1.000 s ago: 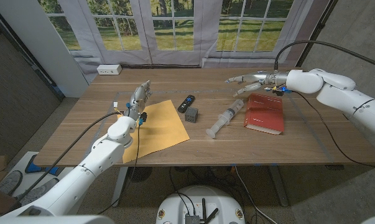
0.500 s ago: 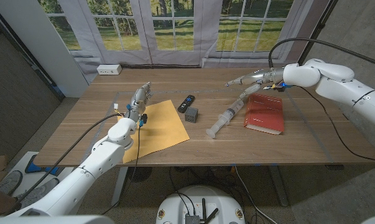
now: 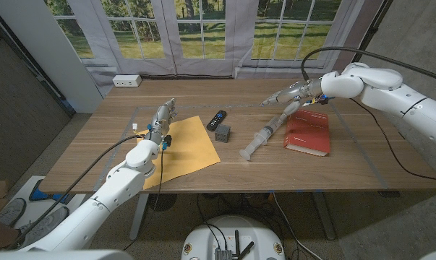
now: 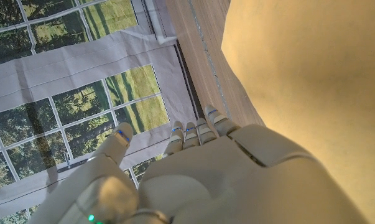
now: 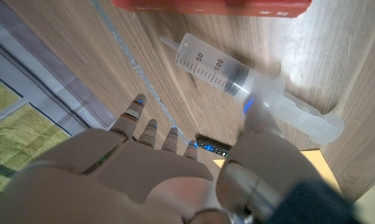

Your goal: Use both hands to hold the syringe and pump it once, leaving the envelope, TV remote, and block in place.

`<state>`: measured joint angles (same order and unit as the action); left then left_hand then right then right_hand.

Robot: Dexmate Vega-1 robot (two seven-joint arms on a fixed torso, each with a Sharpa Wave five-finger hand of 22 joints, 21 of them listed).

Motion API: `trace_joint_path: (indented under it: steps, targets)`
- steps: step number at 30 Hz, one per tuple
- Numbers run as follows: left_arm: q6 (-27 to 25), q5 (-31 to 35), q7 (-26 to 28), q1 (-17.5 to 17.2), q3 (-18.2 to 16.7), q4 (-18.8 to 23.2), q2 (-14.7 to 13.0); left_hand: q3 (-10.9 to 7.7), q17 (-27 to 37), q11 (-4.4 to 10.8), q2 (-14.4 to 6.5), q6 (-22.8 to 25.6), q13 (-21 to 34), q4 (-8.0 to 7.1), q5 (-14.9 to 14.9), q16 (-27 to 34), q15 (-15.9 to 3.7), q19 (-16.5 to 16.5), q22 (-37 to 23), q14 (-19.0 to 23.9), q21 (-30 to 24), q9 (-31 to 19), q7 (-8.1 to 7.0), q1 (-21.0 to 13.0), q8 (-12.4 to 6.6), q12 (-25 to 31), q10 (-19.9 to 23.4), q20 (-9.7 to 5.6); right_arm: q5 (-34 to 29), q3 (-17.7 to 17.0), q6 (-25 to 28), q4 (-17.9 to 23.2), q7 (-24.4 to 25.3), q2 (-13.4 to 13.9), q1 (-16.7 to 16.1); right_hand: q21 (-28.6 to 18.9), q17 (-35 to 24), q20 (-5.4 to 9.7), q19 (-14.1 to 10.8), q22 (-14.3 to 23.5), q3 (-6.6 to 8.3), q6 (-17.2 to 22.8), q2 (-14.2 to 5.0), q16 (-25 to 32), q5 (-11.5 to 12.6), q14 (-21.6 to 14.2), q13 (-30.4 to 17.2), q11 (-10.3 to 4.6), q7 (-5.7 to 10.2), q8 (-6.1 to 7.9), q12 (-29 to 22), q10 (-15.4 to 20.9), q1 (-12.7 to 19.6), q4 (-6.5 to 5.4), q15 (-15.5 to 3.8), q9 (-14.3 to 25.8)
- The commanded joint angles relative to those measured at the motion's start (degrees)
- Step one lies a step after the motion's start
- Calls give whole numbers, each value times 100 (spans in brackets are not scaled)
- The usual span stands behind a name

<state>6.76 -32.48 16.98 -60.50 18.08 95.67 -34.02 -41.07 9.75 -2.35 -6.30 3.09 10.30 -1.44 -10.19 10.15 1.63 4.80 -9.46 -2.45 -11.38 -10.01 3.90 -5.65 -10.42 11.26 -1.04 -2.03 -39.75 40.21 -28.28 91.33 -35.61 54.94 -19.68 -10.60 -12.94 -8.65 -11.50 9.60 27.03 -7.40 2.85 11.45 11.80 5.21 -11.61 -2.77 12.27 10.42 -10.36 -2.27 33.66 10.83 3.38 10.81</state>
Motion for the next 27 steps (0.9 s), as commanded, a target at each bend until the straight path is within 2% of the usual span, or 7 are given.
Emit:
trace_joint_path:
  steps: [1,14,19,21,22,27]
  targets:
    - [-6,-22,125,-180,-32,158,10,-21,14,-35,-384,46,4,-23,-14,24,-1,73,-34,45,12,-13,19,44,-40,30,46,-34,-841,196,-276,-58,123,-98,174,-22,-12,-37,-57,8,57,-66,71,28,-31,27,-24,-10,18,65,-49,-53,111,5,0,31]
    - [-134,-21,270,-278,-36,283,12,-31,18,-29,-382,74,5,-60,-15,32,3,84,-35,75,13,-13,22,74,-41,32,70,-31,-1119,404,-819,-640,583,-291,446,-21,-21,-26,-83,5,72,-210,233,29,-54,97,-48,-69,19,73,-81,-54,321,5,22,51]
    - [-159,-32,299,-299,-32,295,26,-36,17,-21,-380,88,5,-66,-16,32,1,92,-35,80,11,-13,11,80,-42,31,74,-27,-1143,553,-940,-931,510,-414,584,-21,-25,-32,-91,5,83,-257,272,32,-56,115,-57,-70,21,77,-97,-36,393,4,39,58]
    - [-186,-25,326,-299,-30,302,27,-40,17,-35,-379,91,5,-72,-17,30,-2,96,-35,80,11,-13,11,85,-41,35,88,-24,-1134,614,-951,-1023,425,-467,640,-15,-29,-78,-84,5,103,-293,296,35,-59,137,-66,-60,23,86,-90,-74,476,2,65,66]
    - [-160,-25,313,-297,-28,285,36,-41,16,-36,-379,89,5,-73,-17,29,0,99,-35,81,10,-13,12,85,-40,35,91,-23,-1132,637,-959,-1061,418,-485,657,-11,-33,-91,-75,5,125,-325,309,34,-68,166,-73,-20,25,94,-78,-127,554,0,94,73]
    - [-188,-49,307,-268,1,239,74,-47,16,-29,-377,96,6,-83,-18,29,-2,104,-35,87,11,-13,12,94,-38,35,98,-19,-1261,772,-1064,-1218,554,-569,745,-5,-41,-120,-59,5,158,-402,317,36,-81,204,-86,-18,25,94,-77,-174,668,-7,125,83]
